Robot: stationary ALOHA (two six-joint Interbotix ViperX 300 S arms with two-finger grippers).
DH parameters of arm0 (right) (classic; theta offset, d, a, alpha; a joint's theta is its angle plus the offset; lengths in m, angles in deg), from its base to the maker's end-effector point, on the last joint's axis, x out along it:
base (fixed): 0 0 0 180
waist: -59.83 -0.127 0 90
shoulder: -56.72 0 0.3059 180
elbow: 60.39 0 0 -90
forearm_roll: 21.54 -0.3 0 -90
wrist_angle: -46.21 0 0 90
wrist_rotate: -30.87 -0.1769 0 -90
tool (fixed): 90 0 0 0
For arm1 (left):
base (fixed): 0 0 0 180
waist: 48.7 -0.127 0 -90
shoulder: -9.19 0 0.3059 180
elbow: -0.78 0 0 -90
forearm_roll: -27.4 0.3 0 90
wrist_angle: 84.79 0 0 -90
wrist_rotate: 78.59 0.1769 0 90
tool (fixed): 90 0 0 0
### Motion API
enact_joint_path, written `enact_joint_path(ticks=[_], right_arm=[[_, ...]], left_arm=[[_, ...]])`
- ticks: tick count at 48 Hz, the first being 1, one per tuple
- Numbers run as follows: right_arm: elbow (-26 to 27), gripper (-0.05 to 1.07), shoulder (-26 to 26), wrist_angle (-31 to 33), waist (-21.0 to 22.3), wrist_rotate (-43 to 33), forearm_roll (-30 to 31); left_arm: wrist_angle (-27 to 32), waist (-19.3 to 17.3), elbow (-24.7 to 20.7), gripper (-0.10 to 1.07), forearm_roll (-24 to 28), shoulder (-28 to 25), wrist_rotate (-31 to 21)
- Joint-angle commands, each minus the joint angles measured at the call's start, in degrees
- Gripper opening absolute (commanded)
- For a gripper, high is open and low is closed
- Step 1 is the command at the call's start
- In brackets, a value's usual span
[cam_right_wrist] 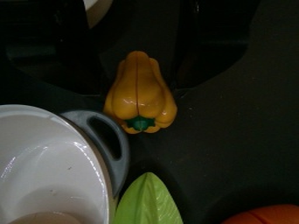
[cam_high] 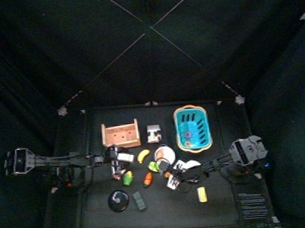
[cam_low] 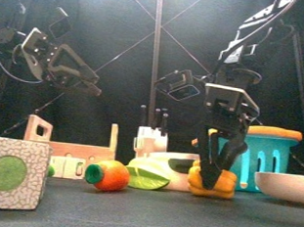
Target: Grab squash
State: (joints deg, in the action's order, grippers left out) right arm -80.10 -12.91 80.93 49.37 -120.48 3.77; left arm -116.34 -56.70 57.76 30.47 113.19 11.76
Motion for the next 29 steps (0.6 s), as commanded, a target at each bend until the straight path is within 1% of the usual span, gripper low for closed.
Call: enact_joint_path(ticks=[1,9,29], right_arm=[[0.5,0.76,-1.6,0.2,0.1,-0.1,0.0],[1.2,0.74,-3.0,0.4,-0.3,-0.1,0.1],[2.3,0.74,-2.9,0.5,-0.8,-0.1,0.2]], left_arm=[[-0.4,-0.1,-0.6,0.95,0.0,0.1,0.0],[-0.4,-0.1,-0.6,0.95,0.0,0.1,0.0],[-0.3,-0.2,-0.6,0.95,0.0,0.1,-0.1]])
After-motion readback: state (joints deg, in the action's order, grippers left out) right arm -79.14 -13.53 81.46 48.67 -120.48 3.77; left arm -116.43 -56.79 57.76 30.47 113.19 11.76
